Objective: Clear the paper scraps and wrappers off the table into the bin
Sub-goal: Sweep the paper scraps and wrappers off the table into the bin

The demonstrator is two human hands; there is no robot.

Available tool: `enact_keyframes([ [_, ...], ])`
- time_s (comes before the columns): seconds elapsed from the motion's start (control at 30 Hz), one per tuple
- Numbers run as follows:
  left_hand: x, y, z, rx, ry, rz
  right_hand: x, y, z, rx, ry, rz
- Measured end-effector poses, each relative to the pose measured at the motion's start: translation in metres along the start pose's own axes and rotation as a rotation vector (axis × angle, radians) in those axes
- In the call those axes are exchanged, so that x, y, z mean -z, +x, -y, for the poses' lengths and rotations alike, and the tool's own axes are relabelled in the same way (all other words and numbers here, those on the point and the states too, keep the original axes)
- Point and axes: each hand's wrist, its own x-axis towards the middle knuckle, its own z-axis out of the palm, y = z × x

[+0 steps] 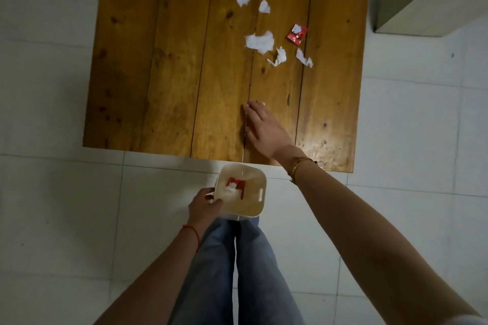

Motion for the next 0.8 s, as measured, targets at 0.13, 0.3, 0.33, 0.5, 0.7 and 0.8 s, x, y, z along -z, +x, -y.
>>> enact_keyframes([
  [0.13, -0.002, 0.009, 0.004, 0.015, -0.066, -0.012, -0.011, -0.008, 0.0, 0.027, 0.027, -0.018],
  [0.3, -0.001, 0.016, 0.001, 0.034, -0.109, -0.031, -0.03, -0.055, 0.014, 0.177, 0.011, 0.091],
  [0.33, -0.001, 0.017, 0.0, 0.035, -0.108, -0.033, -0.036, -0.07, 0.017, 0.223, 0.013, 0.134],
  [0.5, -0.003, 0.019, -0.005, 0.018, -0.102, -0.025, -0.056, -0.123, 0.028, 0.327, 0.049, 0.289],
  [0.7, -0.007, 0.021, -0.01, 0.01, -0.079, -0.007, -0.015, -0.065, 0.009, 0.093, 0.102, -0.084],
  [0.8, -0.011, 0.023, -0.013, 0.0, -0.089, -0.007, 0.019, -0.017, -0.018, -0.117, -0.008, -0.231],
])
